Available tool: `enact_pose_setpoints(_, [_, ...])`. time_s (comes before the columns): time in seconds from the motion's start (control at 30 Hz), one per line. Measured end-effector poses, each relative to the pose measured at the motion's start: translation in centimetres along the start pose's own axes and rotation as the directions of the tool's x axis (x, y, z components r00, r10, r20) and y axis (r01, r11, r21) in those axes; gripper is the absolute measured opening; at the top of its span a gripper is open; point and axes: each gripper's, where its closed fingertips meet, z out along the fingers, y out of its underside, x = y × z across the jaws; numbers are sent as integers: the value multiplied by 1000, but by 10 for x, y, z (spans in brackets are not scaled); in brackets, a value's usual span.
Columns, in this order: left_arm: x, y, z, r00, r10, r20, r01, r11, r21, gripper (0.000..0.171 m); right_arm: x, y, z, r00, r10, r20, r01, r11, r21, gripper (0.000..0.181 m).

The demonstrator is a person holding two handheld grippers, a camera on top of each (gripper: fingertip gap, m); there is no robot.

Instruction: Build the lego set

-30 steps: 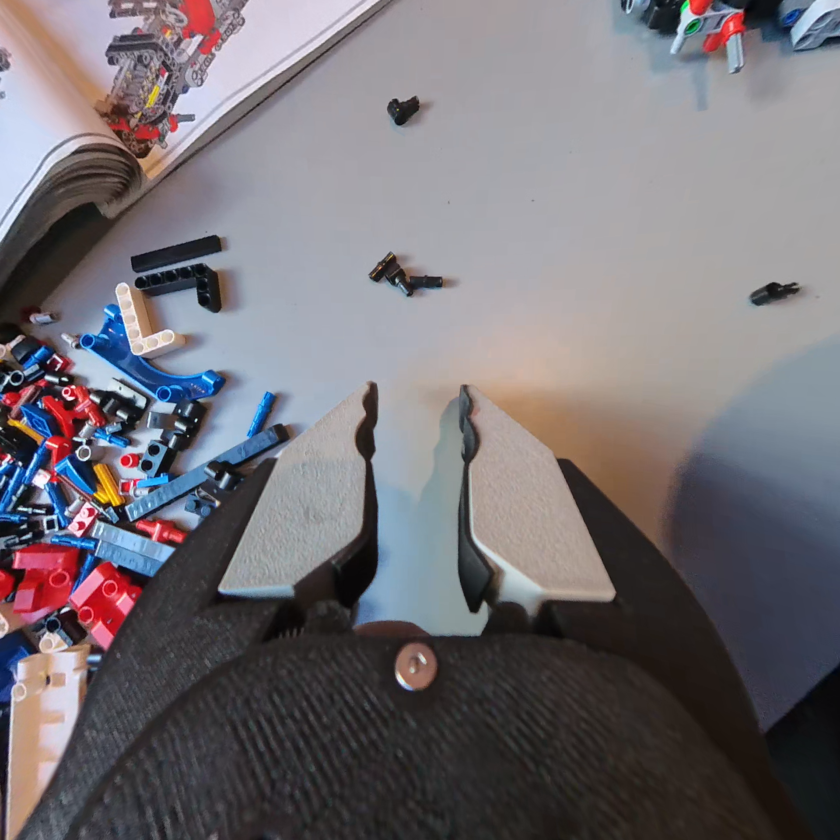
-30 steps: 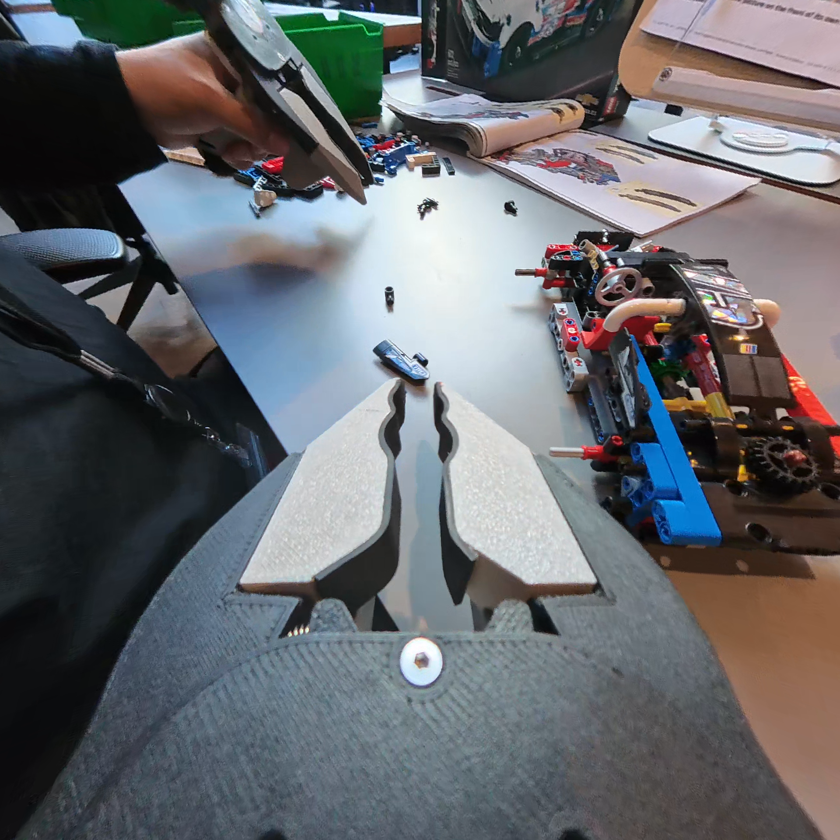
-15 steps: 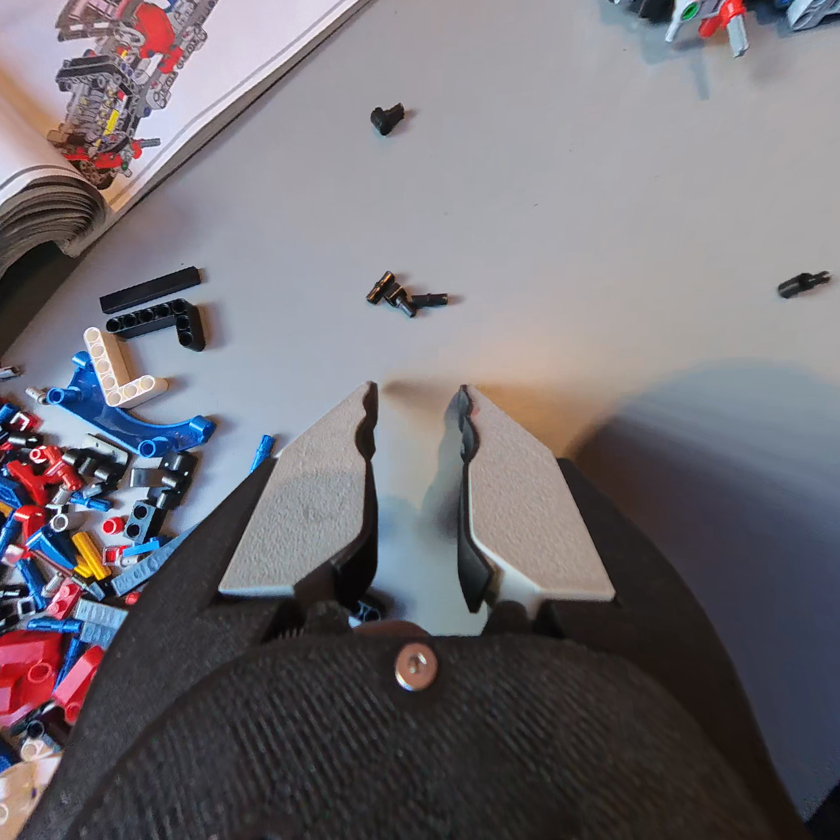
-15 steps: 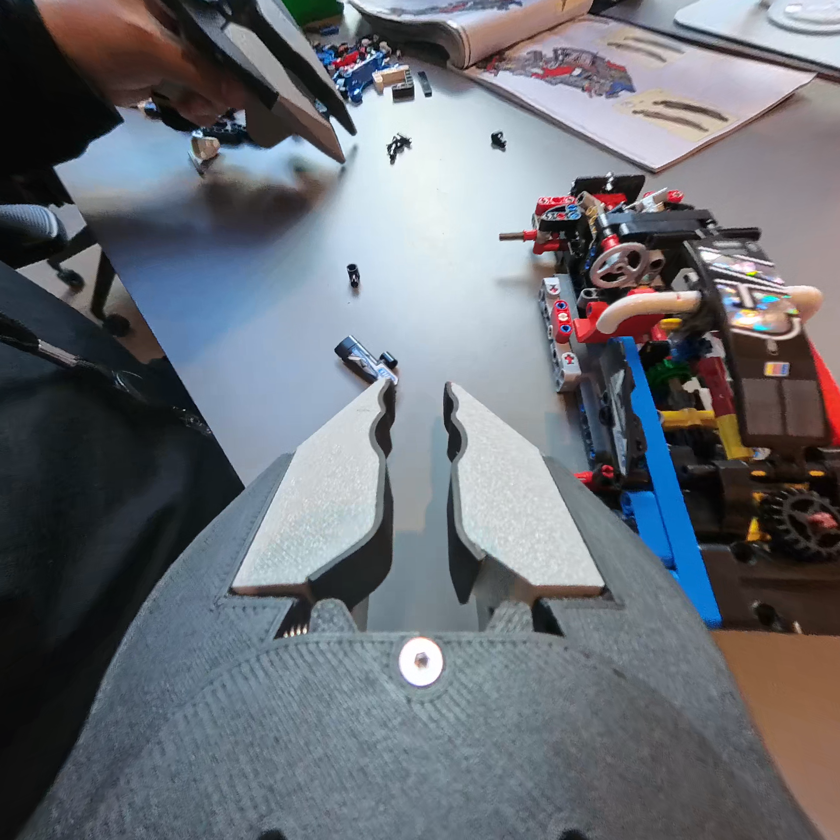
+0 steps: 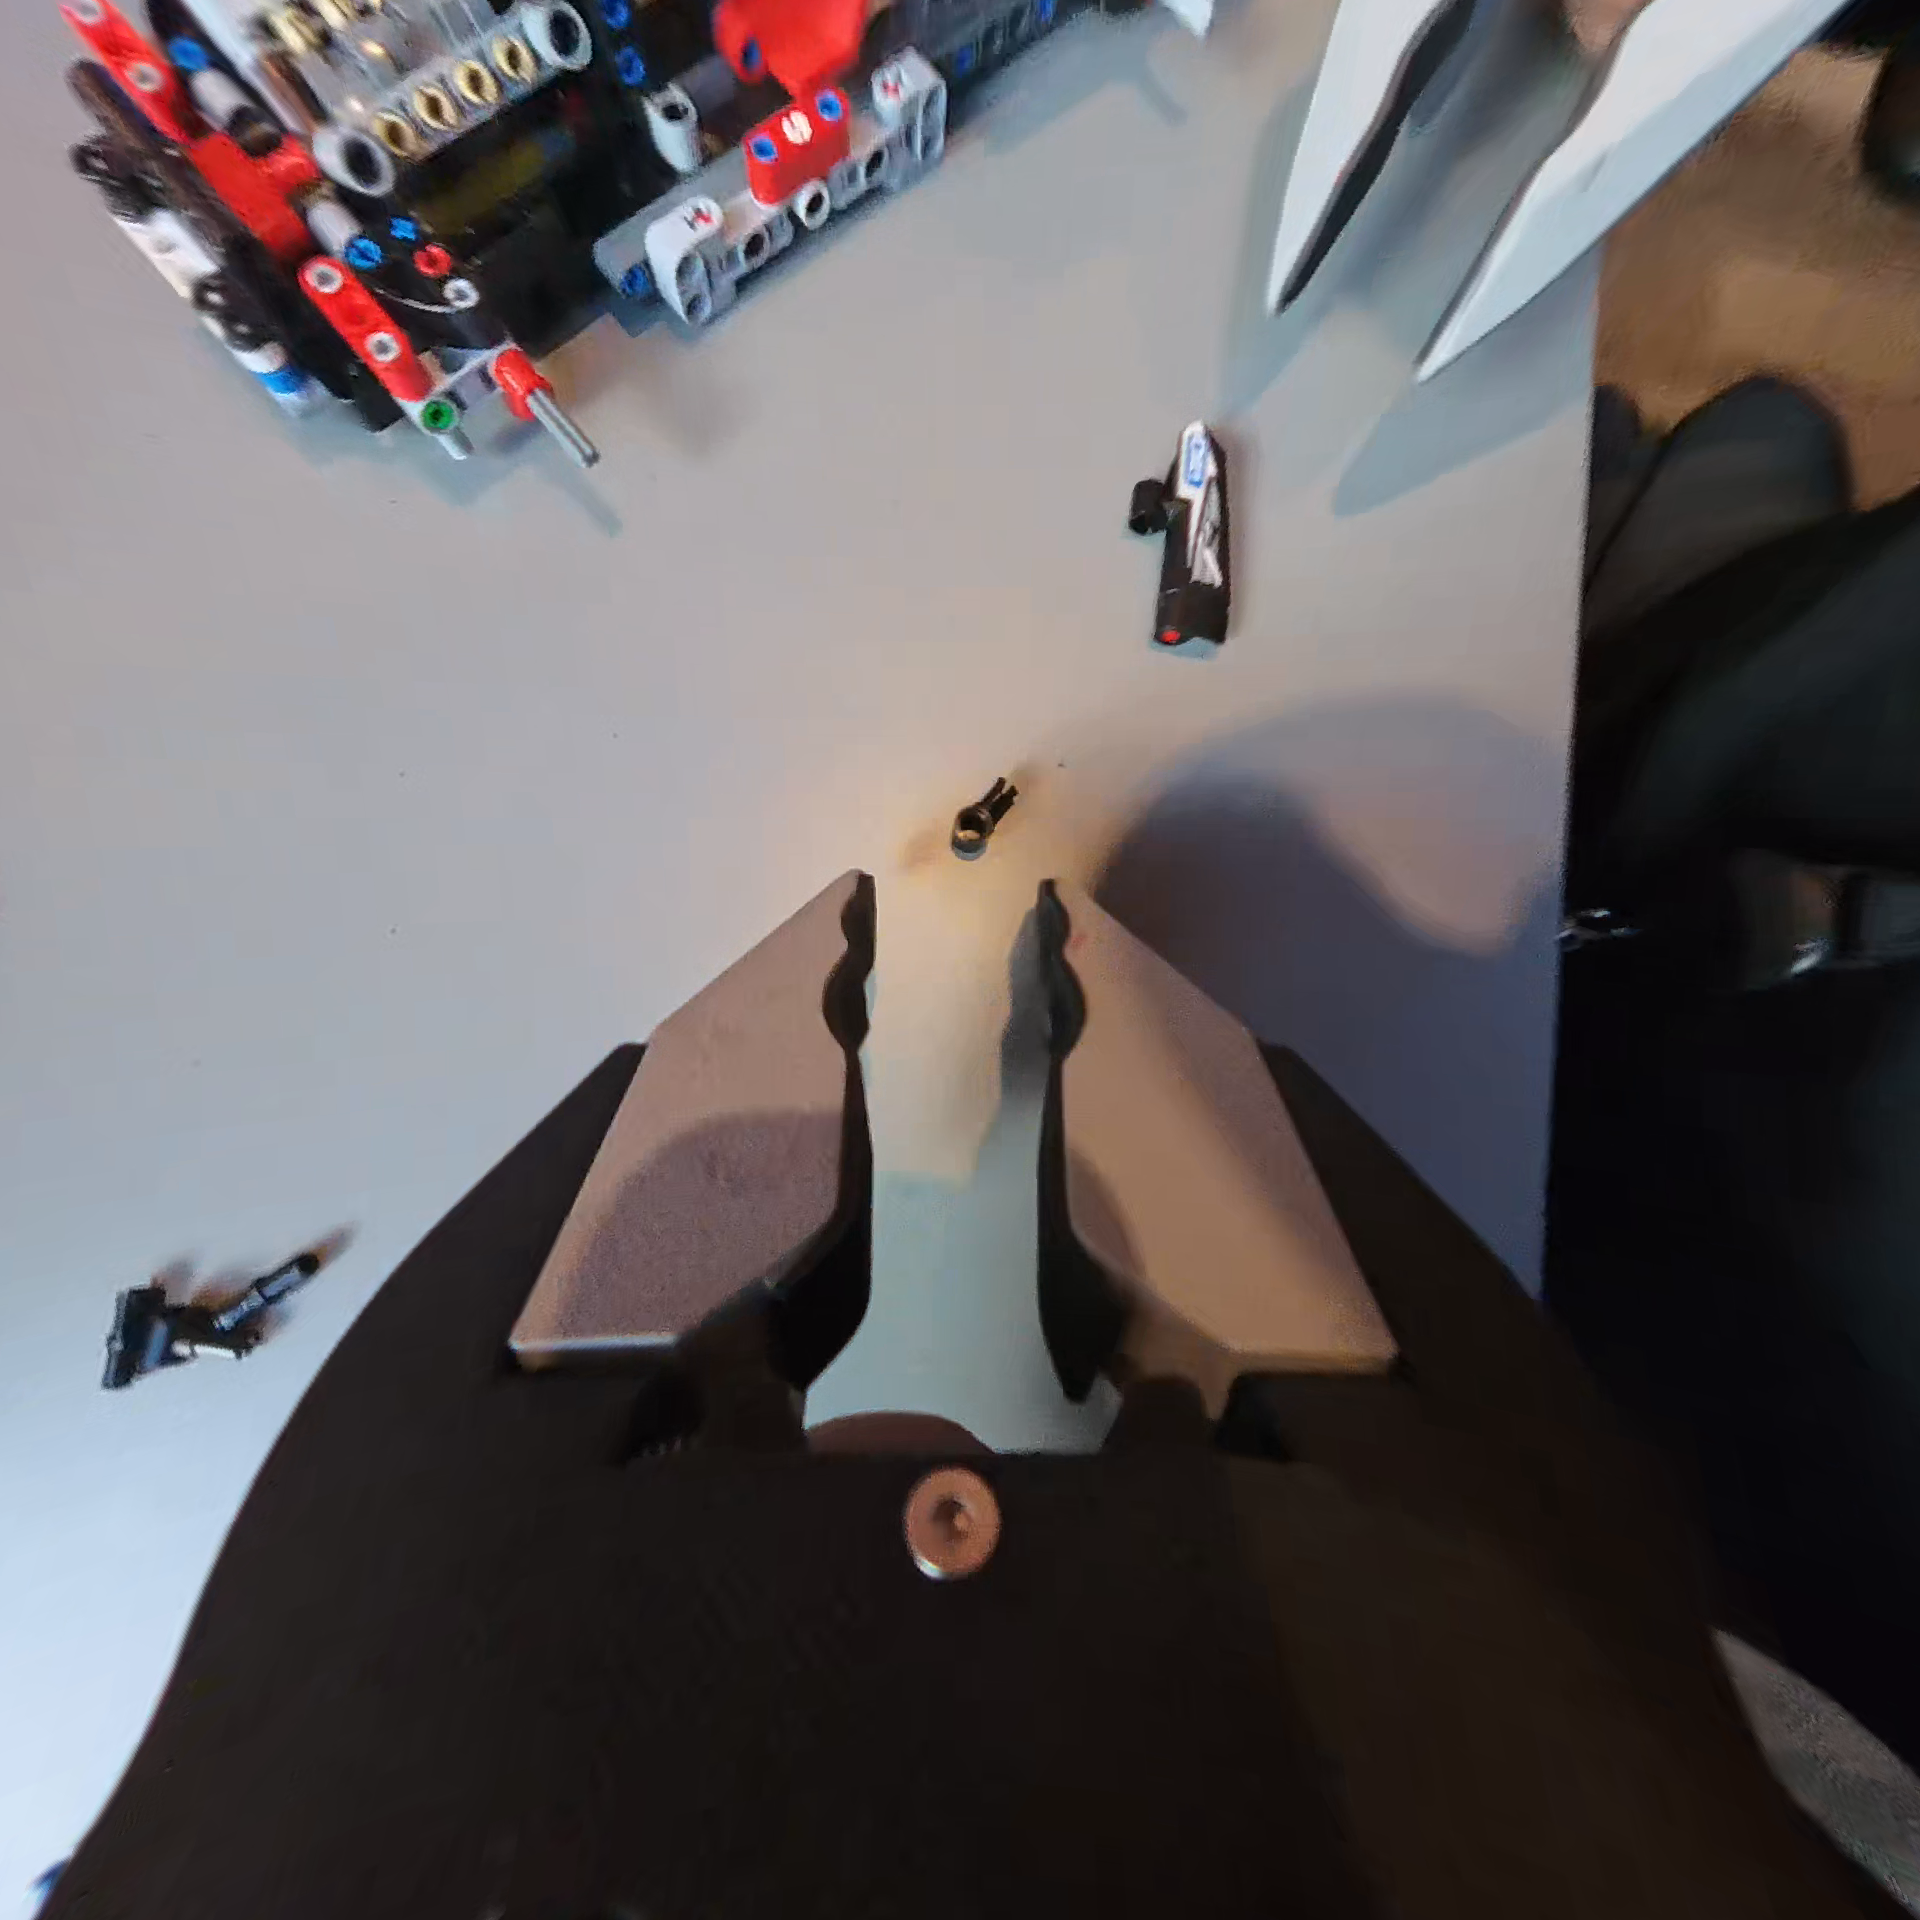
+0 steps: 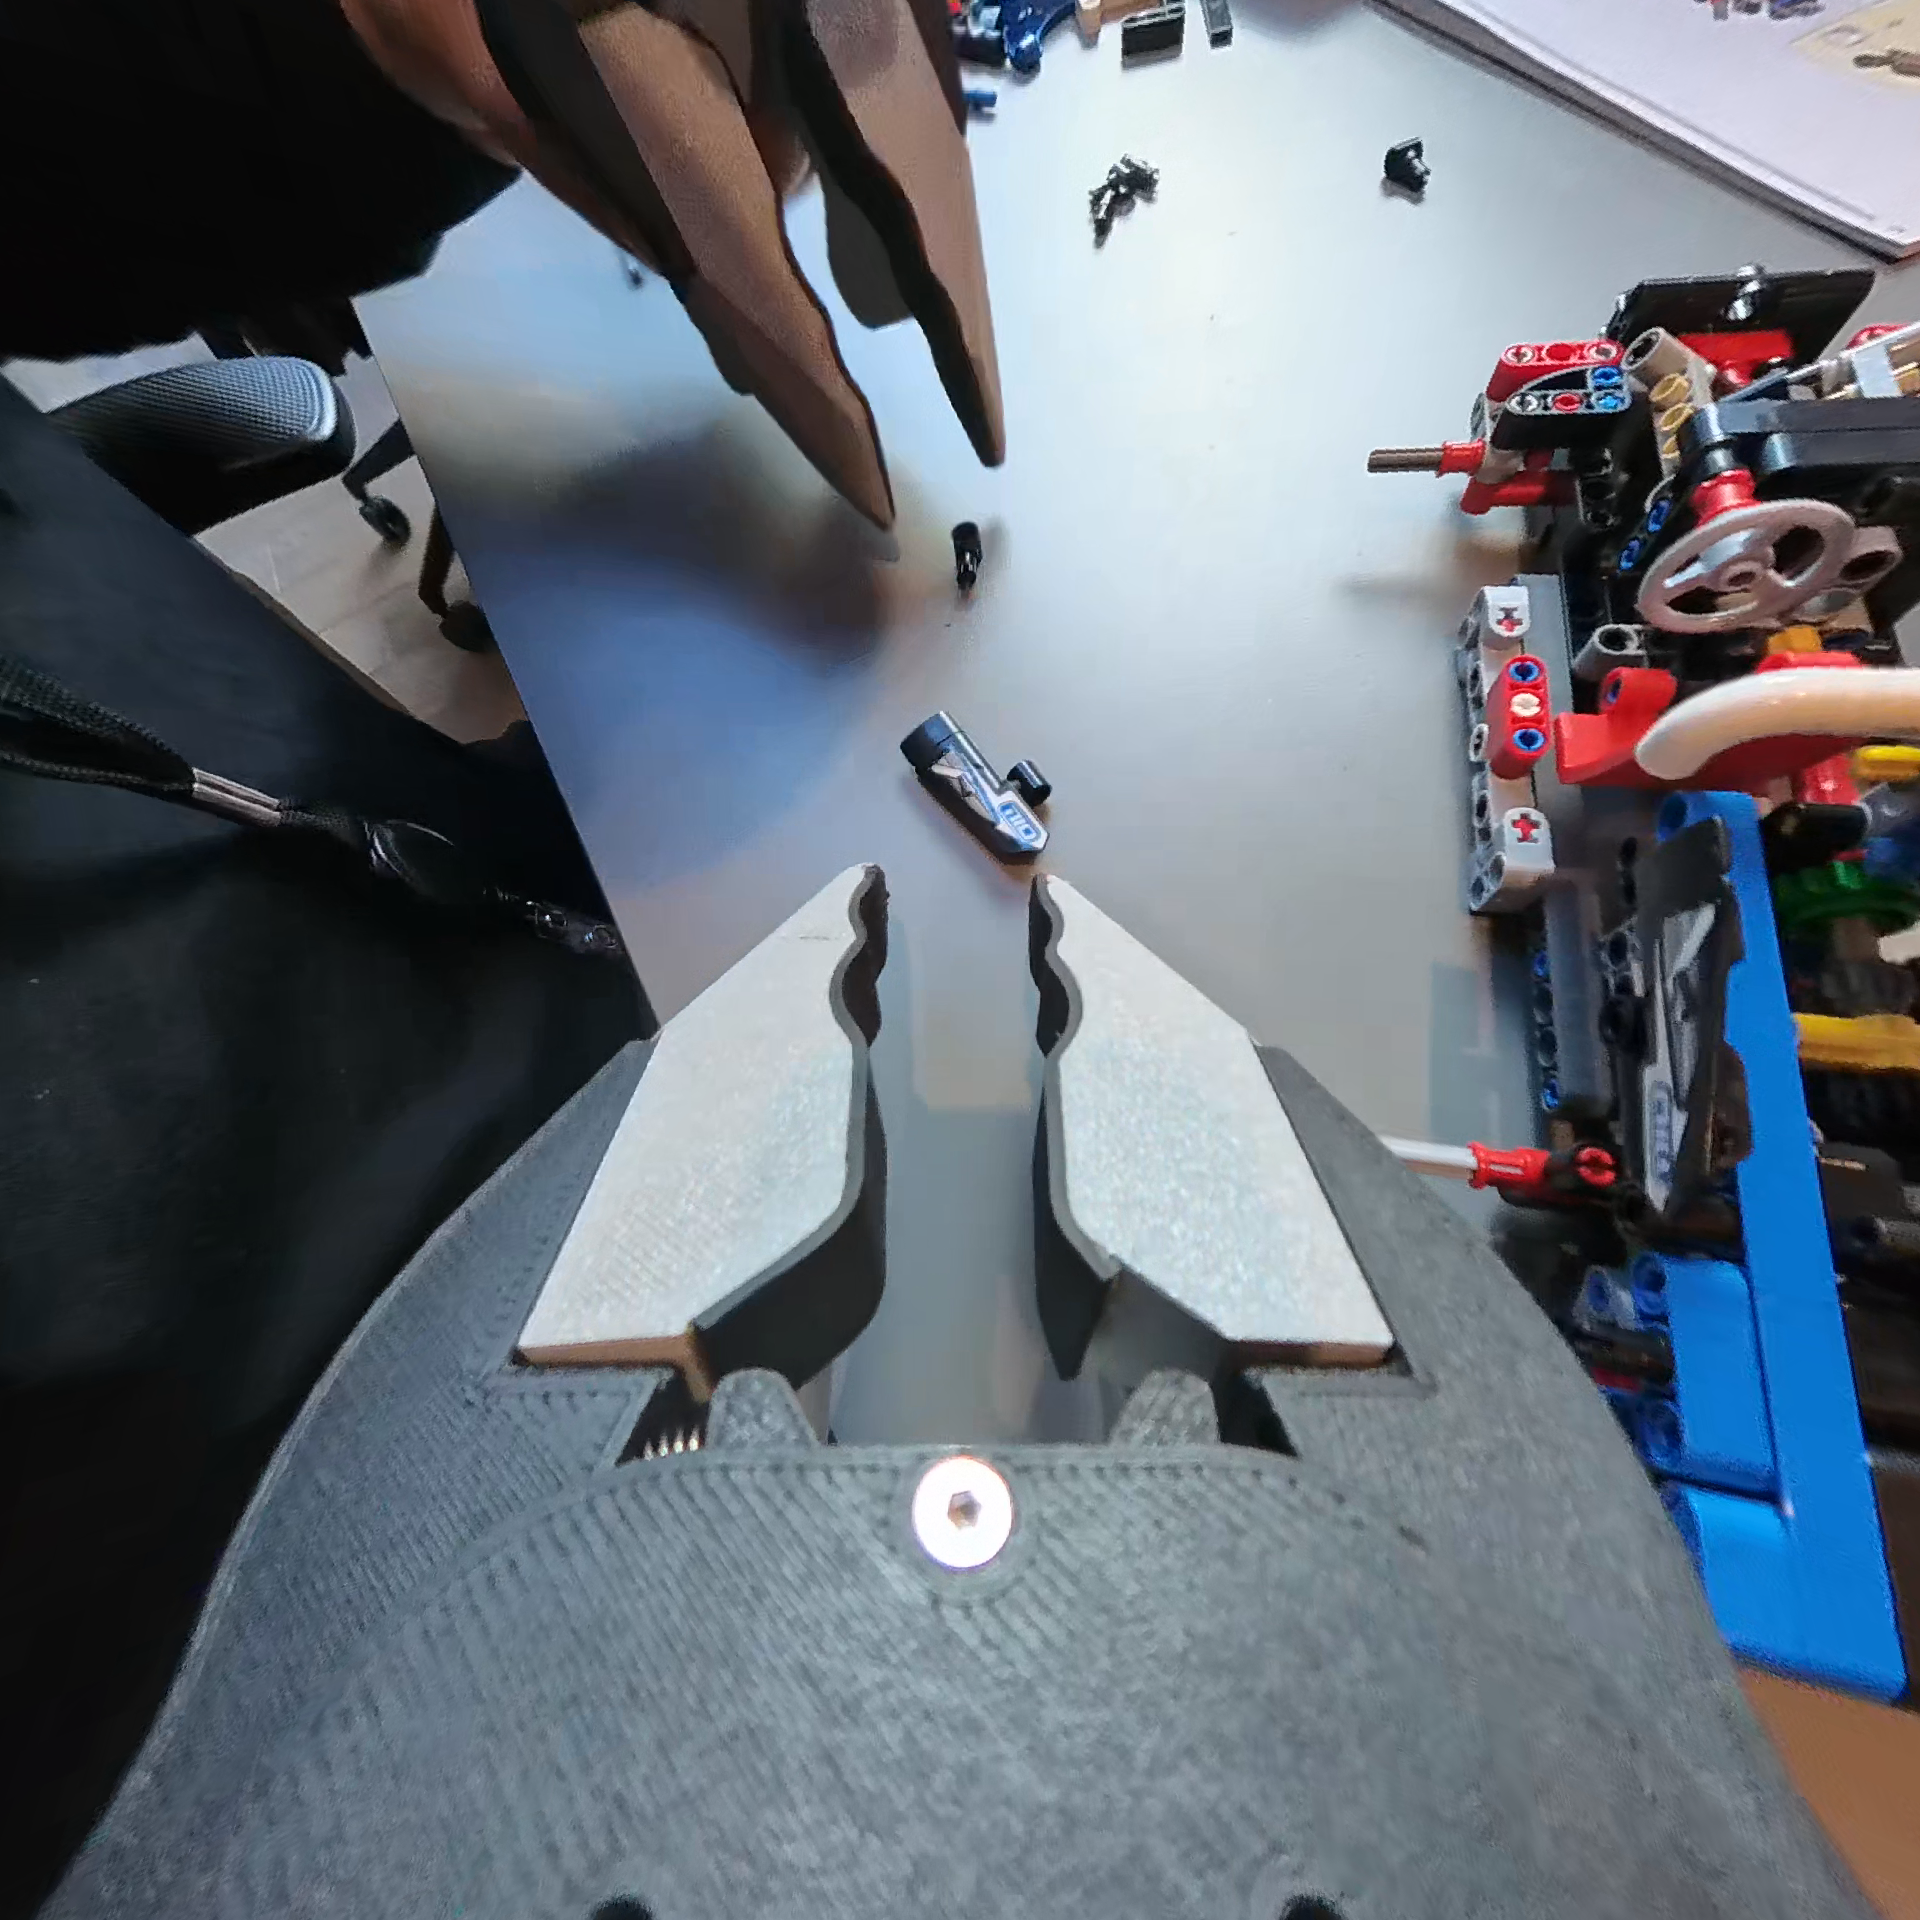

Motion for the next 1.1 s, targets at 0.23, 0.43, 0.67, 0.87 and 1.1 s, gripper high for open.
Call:
enact_pose_setpoints(0.23, [6, -6, 15, 998, 66, -16, -66, 997, -49, 6, -2, 2, -9, 1000, 6, -18, -5, 998, 65, 21])
enact_pose_setpoints(0.43, [15, -20, 27, 999, 45, -17, -45, 998, -35, 5, 3, 2, -2, 999, 39, -20, -39, 999, 15, 18])
enact_pose_setpoints(0.67, [17, -30, 36, 998, 65, -1, -65, 997, -39, 5, 14, 2, 19, 998, 49, -31, -52, 994, -98, 26])
enact_pose_setpoints(0.87, [11, -34, 37, 998, 65, -16, -65, 998, -21, 5, -36, 6, 30, 979, 42, 198, -11, 988, -156, 18])
enact_pose_setpoints(1.1, [29, -61, 28, 990, 79, -115, -62, 987, 148, 5, -17, -10, 6, 994, 77, 72, -79, 996, 30, 19])
